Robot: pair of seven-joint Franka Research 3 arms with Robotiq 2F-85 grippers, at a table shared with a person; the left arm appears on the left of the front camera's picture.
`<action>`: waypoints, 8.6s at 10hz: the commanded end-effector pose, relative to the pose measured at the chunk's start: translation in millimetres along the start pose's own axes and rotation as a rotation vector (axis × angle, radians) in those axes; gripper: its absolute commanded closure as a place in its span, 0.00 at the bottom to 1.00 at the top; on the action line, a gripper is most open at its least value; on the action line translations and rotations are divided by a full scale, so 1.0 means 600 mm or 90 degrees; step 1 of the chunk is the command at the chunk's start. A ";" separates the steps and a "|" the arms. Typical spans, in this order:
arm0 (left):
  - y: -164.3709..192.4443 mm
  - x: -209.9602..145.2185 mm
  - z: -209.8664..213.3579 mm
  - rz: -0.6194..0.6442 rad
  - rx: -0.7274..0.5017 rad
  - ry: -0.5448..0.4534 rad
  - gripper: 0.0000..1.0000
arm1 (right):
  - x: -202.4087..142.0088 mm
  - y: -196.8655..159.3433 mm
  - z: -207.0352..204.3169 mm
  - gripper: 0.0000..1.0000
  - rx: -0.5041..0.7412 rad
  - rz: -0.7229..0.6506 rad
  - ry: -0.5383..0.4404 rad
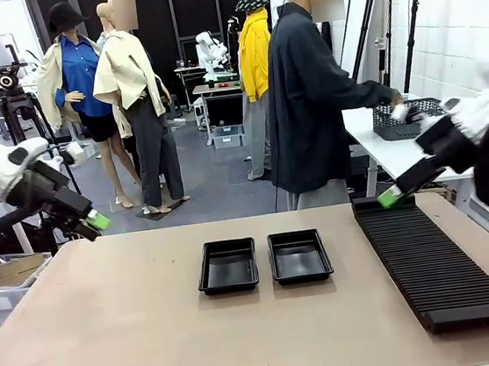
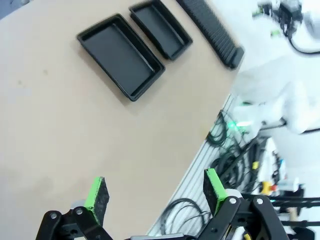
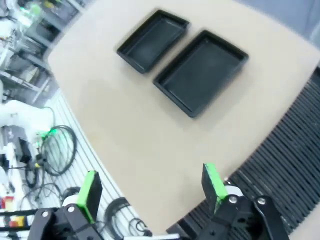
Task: Inspect and transfer BCBs to ESD trays.
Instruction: Pick up the Blank PCB from the PCB Rack and place it in the left ESD tray.
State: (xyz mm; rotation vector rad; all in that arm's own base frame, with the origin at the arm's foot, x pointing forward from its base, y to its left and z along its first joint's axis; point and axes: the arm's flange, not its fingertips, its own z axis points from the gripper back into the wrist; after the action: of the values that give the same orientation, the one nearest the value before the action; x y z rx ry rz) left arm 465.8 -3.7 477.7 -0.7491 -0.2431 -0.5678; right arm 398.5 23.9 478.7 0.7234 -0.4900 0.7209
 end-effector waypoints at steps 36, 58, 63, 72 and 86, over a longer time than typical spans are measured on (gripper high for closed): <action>0.252 -0.202 0.195 0.247 -0.213 -0.274 0.00 | -0.203 -0.180 0.142 0.00 0.266 -0.119 -0.282; 0.252 -0.202 0.195 0.247 -0.213 -0.274 0.00 | -0.203 -0.180 0.142 0.00 0.266 -0.119 -0.282; 0.252 -0.202 0.195 0.247 -0.213 -0.274 0.00 | -0.203 -0.180 0.142 0.00 0.266 -0.119 -0.282; 0.252 -0.202 0.195 0.247 -0.213 -0.274 0.00 | -0.203 -0.180 0.142 0.00 0.266 -0.119 -0.282; 0.252 -0.202 0.195 0.247 -0.213 -0.274 0.00 | -0.203 -0.180 0.142 0.00 0.266 -0.119 -0.282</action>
State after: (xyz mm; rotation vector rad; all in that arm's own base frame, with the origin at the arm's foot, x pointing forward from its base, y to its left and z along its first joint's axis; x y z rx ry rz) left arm 451.5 215.9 424.1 -1.2147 -0.4029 -0.0872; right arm 385.6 -147.9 413.6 1.3090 -0.6812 0.4948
